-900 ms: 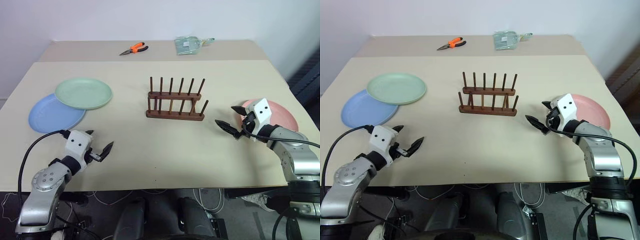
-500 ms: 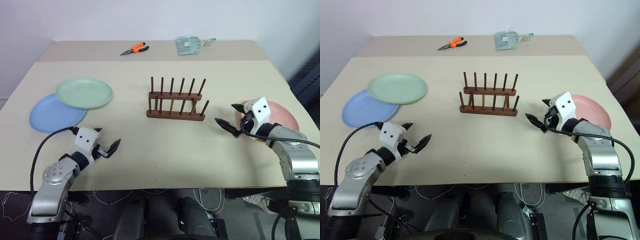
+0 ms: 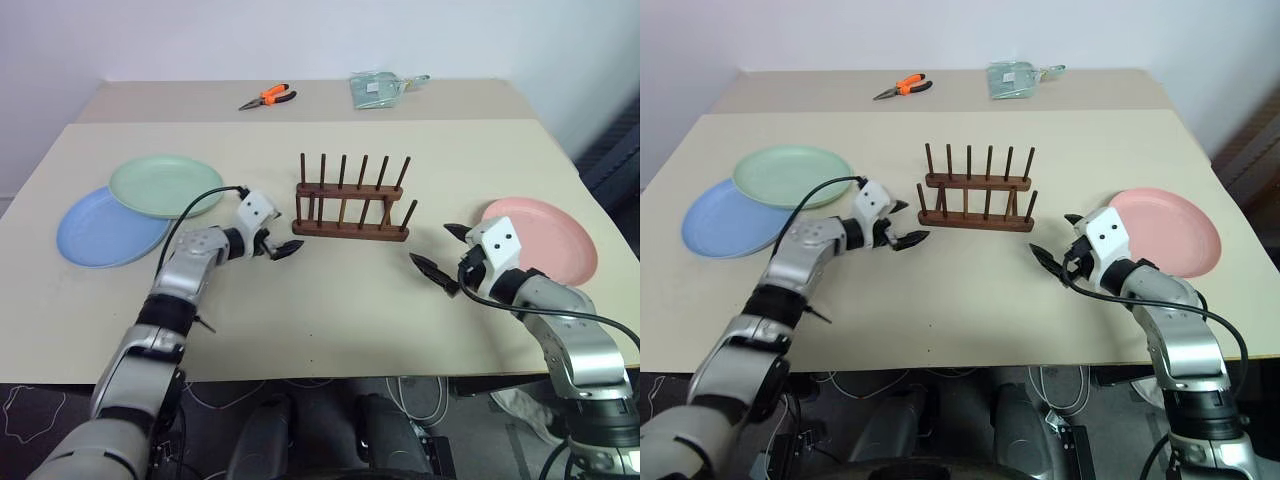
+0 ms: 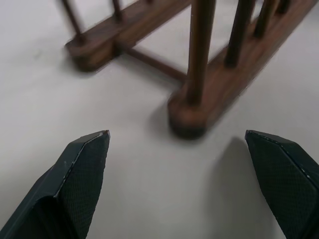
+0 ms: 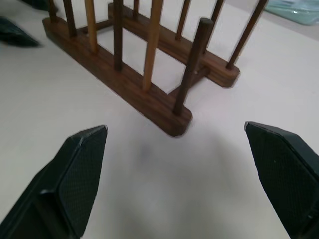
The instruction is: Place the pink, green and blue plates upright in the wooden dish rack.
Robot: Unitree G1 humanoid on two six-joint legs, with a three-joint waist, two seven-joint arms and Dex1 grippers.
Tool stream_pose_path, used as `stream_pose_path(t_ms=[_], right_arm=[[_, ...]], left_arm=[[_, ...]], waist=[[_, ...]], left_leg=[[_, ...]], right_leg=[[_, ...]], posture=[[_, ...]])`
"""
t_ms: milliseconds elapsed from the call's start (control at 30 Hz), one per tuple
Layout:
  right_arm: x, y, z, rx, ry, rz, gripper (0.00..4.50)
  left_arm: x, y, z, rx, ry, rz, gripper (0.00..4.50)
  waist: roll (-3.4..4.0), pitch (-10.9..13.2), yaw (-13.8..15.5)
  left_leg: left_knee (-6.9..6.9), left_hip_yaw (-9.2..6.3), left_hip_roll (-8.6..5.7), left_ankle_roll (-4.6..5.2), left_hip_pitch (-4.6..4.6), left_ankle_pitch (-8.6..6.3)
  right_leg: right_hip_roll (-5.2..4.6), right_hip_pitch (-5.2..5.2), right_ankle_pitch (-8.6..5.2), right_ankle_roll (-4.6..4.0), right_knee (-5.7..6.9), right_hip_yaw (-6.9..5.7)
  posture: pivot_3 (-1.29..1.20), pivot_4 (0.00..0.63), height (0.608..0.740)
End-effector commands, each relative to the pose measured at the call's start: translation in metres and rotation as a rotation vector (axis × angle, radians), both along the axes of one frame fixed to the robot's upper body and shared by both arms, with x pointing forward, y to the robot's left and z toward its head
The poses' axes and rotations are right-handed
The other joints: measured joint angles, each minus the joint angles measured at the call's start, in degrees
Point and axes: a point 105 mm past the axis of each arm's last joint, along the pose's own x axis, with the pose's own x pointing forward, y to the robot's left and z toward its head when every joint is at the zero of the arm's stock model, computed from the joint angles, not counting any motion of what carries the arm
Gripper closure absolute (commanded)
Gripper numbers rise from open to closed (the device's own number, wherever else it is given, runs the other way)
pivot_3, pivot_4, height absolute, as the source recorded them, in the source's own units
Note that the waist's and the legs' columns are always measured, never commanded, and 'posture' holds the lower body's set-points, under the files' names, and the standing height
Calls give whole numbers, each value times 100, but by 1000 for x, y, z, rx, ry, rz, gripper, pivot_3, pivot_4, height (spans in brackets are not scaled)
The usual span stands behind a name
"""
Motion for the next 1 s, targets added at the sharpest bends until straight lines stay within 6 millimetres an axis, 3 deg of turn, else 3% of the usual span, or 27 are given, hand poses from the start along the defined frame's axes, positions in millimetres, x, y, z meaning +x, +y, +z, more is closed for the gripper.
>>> stream_pose_path(t_ms=[33,133,267,333,500,700,933,1000], right_arm=[[-9,-3,14,-5,-68,-40,0],[-13,-3,16,-4,-78,-61,0],[-13,-3,17,-15,-83,-65,0],[-12,-4,17,-32,-82,-62,0],[-10,-11,16,-62,-72,-57,0],[-4,-39,15,-107,-61,-110,0],[-5,-67,9,-166,-27,-163,0],[-11,-69,5,-171,10,-132,0]], left_arm=[[0,-24,-6,28,32,-117,35],[0,-35,-10,30,41,-158,884],[-3,-37,-13,26,32,-182,2954],[-8,-38,-13,9,26,-214,3724],[-30,-42,-10,-24,-8,-317,3718],[-84,-26,-15,26,20,-453,3718],[-88,14,-26,149,51,-286,363],[-90,35,-27,181,75,-214,363]], waist=[[0,0,6],[0,0,-7],[-1,-1,-14],[0,-1,-15],[0,-2,-9],[4,-4,-28],[7,-5,-16],[9,-7,-36]], left_leg=[[1,0,0,1,0,-1],[7,0,0,2,-2,-1],[13,-2,2,3,0,-2],[17,-2,3,3,-1,-2],[17,-3,3,6,-2,-4],[15,-3,7,6,1,-4],[18,-3,7,6,2,-4],[17,-3,8,6,4,-4]], right_leg=[[1,0,0,0,0,-1],[0,0,0,2,2,0],[1,1,0,2,9,1],[2,1,0,2,11,0],[1,2,0,2,10,1],[1,1,-1,-1,11,8],[-2,4,-2,-3,11,9],[-1,3,-2,-3,11,9]], posture=[[0,150,738],[0,150,738],[0,150,738],[0,150,738],[0,150,738],[0,150,738],[0,150,738],[0,150,738]])
